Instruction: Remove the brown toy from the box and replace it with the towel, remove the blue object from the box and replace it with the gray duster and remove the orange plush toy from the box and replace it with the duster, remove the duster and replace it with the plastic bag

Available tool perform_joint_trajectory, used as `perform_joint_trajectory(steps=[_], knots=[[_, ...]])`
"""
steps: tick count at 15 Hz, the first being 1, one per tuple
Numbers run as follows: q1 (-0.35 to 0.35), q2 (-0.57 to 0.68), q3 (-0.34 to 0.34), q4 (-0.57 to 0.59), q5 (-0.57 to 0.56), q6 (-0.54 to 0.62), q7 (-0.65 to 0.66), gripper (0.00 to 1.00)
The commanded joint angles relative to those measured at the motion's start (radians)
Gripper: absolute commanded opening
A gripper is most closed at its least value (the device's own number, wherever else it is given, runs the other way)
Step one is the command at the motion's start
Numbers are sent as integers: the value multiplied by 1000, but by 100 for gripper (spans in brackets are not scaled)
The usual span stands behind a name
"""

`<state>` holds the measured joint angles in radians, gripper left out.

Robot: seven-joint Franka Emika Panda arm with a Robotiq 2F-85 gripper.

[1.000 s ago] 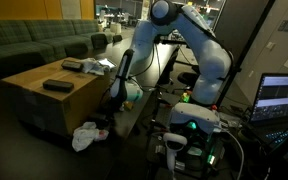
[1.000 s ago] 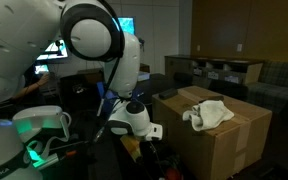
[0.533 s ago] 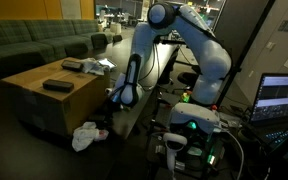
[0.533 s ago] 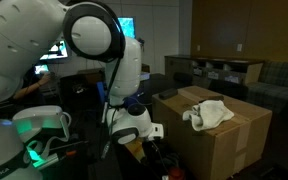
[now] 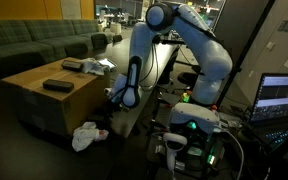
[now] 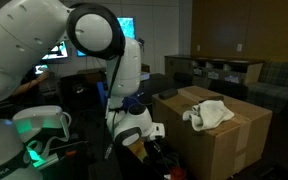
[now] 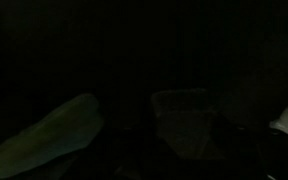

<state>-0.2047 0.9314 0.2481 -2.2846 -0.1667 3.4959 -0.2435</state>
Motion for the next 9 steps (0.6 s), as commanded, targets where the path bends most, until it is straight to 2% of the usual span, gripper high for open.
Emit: perform_joint_trajectory(steps=[1,5,9], knots=[[62,-35,-52,-11,-19,23,55,32],[99,-97,-81,-56,-16,-18,66,32],[103,-202,-78,-124,-20,-121,71,32]])
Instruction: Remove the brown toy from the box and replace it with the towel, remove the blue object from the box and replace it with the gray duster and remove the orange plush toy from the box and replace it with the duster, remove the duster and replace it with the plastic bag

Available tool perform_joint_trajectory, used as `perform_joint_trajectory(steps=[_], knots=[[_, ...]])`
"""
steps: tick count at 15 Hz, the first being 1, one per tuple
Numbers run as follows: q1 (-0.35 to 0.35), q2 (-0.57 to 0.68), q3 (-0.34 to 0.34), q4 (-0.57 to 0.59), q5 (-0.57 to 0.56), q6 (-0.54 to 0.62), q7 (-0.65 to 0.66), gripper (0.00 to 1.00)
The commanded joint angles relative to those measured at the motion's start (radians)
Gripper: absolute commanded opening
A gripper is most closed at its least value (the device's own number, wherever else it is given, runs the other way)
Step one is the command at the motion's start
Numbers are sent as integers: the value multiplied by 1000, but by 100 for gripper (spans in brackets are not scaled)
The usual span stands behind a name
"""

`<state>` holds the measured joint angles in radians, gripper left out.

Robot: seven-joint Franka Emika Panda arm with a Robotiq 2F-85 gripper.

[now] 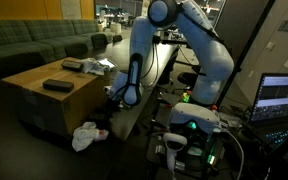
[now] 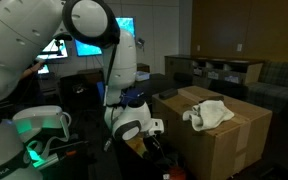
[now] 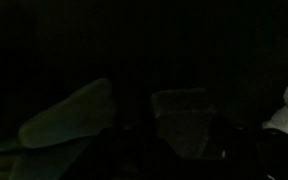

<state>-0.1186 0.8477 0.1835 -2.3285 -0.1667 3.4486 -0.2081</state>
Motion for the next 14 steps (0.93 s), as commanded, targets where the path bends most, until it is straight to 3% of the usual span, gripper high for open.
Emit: perform_joint_trajectory(steps=[1,7,9,11,14], knots=[[20,-146,-12,-95,-17,-108,36,32],[-31,-360,37,-196,-4,-326,13,32],[-76,-439,79,-224,13,-396,-5,32],[-150,-518,152,-245,52,-479,-43,32],[-245,-636,263,-249,211,-608,-156,32]])
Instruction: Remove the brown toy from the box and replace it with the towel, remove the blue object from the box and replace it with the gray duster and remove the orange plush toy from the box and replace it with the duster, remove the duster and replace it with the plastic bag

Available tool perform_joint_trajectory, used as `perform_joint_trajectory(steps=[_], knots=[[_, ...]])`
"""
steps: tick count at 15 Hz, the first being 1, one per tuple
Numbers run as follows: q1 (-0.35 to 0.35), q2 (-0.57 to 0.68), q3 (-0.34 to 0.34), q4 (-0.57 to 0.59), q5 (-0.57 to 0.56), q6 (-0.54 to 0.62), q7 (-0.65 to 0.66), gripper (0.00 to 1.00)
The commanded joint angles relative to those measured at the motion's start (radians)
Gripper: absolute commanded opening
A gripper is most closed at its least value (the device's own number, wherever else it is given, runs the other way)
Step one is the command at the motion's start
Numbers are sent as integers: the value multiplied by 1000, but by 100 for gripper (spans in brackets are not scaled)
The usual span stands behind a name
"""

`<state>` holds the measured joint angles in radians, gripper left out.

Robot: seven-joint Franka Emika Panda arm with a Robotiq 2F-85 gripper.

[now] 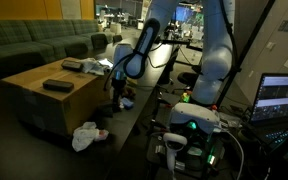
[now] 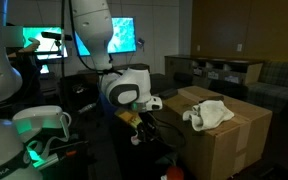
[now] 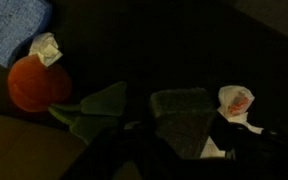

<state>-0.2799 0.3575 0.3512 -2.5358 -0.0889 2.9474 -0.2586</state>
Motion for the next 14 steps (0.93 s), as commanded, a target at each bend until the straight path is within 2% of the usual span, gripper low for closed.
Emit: perform_joint_trajectory(steps=[1,3,6,10,14], knots=[[-84,-184,100,-39,194,-141,-145,32],[-55,-258,77,-19,314,-209,-224,32],[38,-371,-30,3,418,-295,-292,32],[161,-439,-185,52,403,-334,-268,32],[237,-416,-266,115,371,-294,-236,32]])
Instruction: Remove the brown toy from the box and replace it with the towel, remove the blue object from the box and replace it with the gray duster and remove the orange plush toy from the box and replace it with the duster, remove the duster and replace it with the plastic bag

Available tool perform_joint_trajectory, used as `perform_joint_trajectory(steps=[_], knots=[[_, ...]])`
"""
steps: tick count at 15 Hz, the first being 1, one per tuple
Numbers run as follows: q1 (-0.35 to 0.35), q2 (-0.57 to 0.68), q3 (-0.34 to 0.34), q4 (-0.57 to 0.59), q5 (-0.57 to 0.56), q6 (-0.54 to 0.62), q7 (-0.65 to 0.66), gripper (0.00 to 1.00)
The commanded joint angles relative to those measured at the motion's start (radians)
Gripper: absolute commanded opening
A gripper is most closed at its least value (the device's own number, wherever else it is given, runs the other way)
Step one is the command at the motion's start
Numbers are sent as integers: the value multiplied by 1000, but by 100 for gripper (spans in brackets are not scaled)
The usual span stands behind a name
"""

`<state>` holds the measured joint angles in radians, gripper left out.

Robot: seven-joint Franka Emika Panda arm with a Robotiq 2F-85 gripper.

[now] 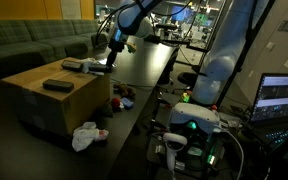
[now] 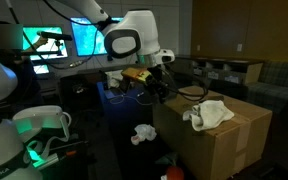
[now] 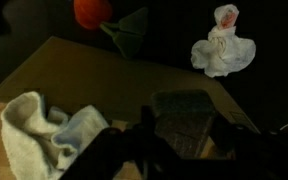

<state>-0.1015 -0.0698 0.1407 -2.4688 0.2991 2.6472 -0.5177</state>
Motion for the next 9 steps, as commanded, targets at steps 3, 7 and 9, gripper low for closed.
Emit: perform_joint_trajectory(steps=[3,7,9], knots=[[95,59,-76,108,-10,17,13,32],[119,139,-63,170,-40,79,34,32],[125,189,-55,207,-51,103,39,32]])
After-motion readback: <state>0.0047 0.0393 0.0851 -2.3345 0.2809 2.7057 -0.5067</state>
